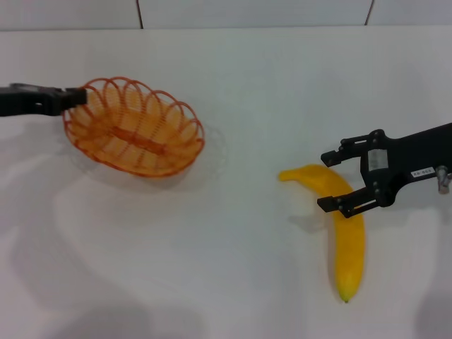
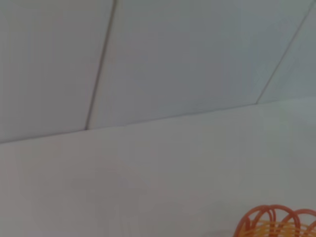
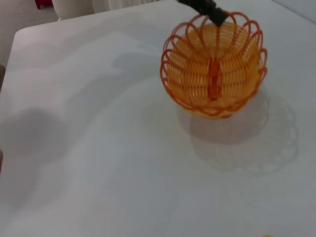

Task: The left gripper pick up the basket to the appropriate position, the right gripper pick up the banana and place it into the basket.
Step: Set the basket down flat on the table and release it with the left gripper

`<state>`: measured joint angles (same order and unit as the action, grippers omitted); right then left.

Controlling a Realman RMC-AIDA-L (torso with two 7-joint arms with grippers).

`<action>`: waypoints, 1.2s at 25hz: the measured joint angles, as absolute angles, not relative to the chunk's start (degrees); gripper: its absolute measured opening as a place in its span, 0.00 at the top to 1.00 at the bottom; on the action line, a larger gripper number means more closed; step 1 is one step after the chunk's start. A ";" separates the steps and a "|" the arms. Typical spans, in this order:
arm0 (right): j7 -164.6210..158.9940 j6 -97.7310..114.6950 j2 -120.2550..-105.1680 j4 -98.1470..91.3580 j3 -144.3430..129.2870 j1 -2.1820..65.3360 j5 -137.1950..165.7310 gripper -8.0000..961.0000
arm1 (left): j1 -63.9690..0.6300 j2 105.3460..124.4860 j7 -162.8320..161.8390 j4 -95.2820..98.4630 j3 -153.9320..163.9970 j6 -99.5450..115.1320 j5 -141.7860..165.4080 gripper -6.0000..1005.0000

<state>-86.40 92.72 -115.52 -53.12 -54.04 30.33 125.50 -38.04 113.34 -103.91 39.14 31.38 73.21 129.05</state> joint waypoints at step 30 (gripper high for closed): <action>-87.08 92.81 -115.29 -53.08 -54.13 31.33 126.24 0.10 | -35.57 116.41 -103.36 29.06 30.70 67.17 116.93 0.91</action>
<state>-87.08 92.81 -115.29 -53.08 -54.13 31.33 126.24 -35.56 116.41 -103.36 29.06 30.70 67.17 116.93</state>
